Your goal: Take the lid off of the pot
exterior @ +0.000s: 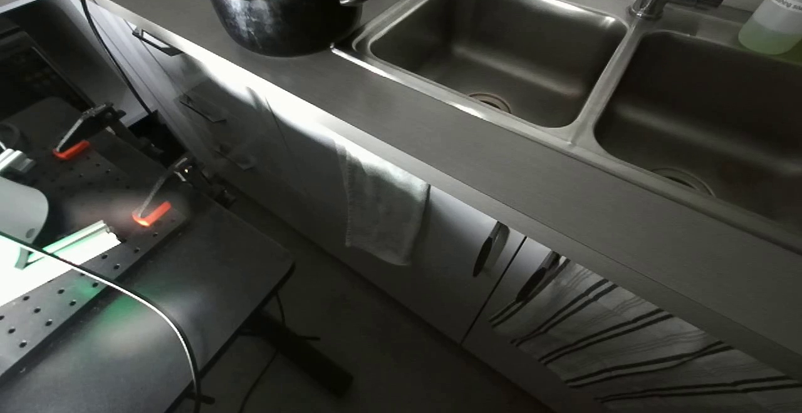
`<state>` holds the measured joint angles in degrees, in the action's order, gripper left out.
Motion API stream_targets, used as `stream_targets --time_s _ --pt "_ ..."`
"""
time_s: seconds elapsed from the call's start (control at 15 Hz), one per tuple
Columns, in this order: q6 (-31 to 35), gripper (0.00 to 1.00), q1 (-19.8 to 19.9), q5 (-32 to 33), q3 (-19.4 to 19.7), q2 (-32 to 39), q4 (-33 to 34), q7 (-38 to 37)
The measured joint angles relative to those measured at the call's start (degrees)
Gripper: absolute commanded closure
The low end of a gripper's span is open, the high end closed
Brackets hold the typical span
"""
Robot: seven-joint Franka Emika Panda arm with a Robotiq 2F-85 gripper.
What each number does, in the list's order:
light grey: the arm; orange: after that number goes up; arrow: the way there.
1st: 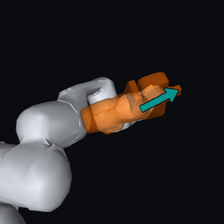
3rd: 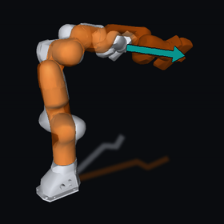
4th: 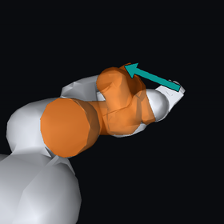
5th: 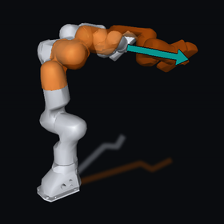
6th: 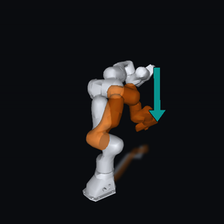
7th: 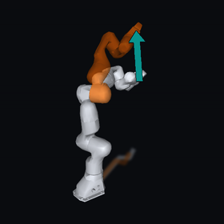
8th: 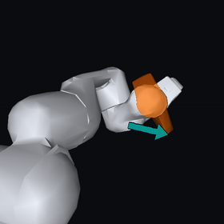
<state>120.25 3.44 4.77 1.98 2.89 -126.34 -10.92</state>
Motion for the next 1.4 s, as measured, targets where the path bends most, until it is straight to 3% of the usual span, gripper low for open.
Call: stream_targets --time_s 0.73,0.8,0.93,1.27,1.4 --pt "0.44 0.0 -0.16 0.0 0.1 3.06 2.35 0.0" --pt "0.51 0.25 -0.18 0.0 0.09 3.25 2.4 0.01" --pt "0.77 0.32 -0.19 0.0 0.09 3.55 2.47 0.05" --pt "1.1 0.72 -1.02 -0.14 -0.16 3.4 2.88 1.04" --pt "1.13 0.76 -1.35 -0.07 -0.24 3.32 3.07 1.1"
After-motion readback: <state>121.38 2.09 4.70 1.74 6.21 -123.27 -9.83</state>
